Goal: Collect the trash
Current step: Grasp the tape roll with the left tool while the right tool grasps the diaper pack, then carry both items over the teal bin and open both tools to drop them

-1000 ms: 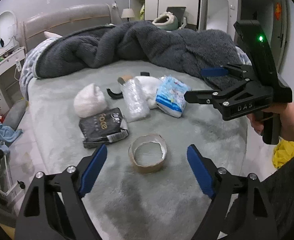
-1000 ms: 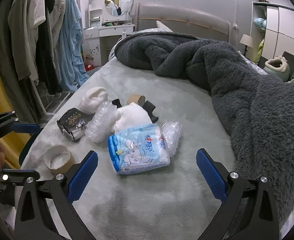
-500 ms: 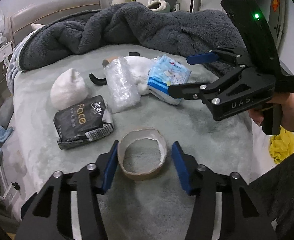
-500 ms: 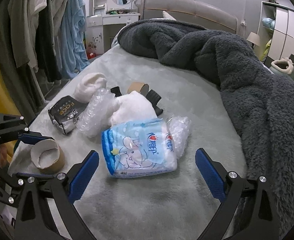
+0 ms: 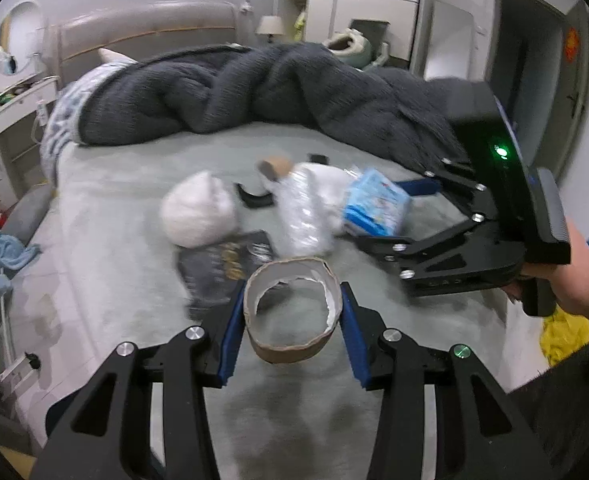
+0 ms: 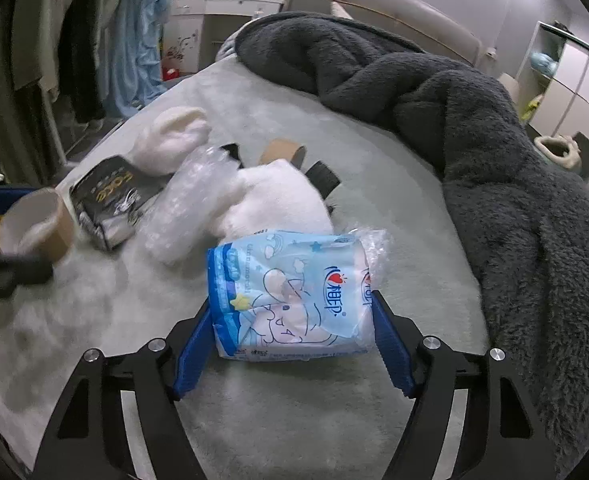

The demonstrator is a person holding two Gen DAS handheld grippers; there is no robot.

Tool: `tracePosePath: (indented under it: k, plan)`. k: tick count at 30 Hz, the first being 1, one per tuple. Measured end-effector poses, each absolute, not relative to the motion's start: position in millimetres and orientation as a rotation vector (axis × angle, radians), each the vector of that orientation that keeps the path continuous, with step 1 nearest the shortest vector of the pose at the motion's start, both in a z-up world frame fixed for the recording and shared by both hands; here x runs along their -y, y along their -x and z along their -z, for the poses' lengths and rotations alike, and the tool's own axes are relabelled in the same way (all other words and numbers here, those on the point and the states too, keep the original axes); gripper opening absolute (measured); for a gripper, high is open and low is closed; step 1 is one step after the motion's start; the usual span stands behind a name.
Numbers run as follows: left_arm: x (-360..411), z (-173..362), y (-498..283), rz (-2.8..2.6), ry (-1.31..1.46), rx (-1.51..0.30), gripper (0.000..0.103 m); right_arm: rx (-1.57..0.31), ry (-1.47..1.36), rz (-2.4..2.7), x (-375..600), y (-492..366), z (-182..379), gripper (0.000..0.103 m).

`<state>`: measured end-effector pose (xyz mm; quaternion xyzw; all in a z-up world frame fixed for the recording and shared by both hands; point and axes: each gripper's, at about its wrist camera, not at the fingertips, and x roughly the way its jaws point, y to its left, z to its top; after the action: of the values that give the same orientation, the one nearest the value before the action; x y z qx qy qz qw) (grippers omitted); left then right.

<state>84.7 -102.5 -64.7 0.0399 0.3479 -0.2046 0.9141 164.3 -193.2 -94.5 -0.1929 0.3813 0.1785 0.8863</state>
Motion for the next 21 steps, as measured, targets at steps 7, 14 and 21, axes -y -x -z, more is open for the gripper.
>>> tracePosePath:
  k: [7, 14, 21]
  plan:
    - [61, 59, -87, 0.269, -0.030, -0.697, 0.047, -0.757, 0.268, -0.377, 199, -162, 62, 0.074]
    - [15, 59, -89, 0.146, 0.032, -0.706, 0.047, -0.722, 0.039, -0.427, 189, -165, 36, 0.074]
    - [-23, 69, -86, 0.058, 0.048, -0.751, 0.047, -0.712, -0.078, -0.522, 144, -169, 27, 0.074]
